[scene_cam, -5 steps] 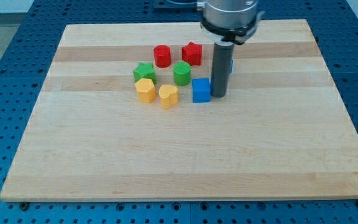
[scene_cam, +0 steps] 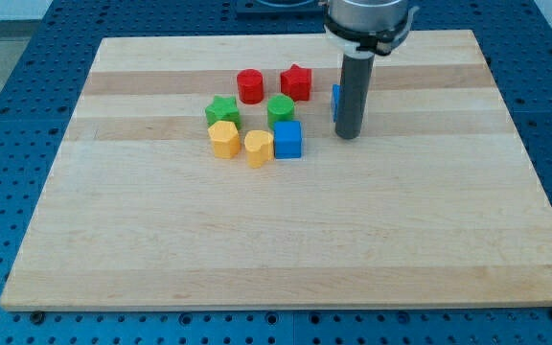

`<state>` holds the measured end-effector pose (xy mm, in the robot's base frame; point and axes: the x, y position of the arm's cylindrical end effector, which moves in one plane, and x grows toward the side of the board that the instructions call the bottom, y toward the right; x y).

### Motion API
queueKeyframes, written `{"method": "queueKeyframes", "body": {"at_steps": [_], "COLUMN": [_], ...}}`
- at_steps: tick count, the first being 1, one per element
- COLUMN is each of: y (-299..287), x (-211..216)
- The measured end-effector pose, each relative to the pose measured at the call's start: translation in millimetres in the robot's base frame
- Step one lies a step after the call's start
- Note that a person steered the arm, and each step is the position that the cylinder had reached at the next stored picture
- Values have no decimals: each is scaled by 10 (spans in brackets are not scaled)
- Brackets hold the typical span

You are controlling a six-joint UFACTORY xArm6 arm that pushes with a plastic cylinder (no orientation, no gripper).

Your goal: Move your hand right to the green circle

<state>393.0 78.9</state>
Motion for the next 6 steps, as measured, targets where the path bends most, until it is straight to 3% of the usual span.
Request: {"method": "queueKeyframes", "body": {"at_steps": [6], "y": [-421], "x": [-136]}}
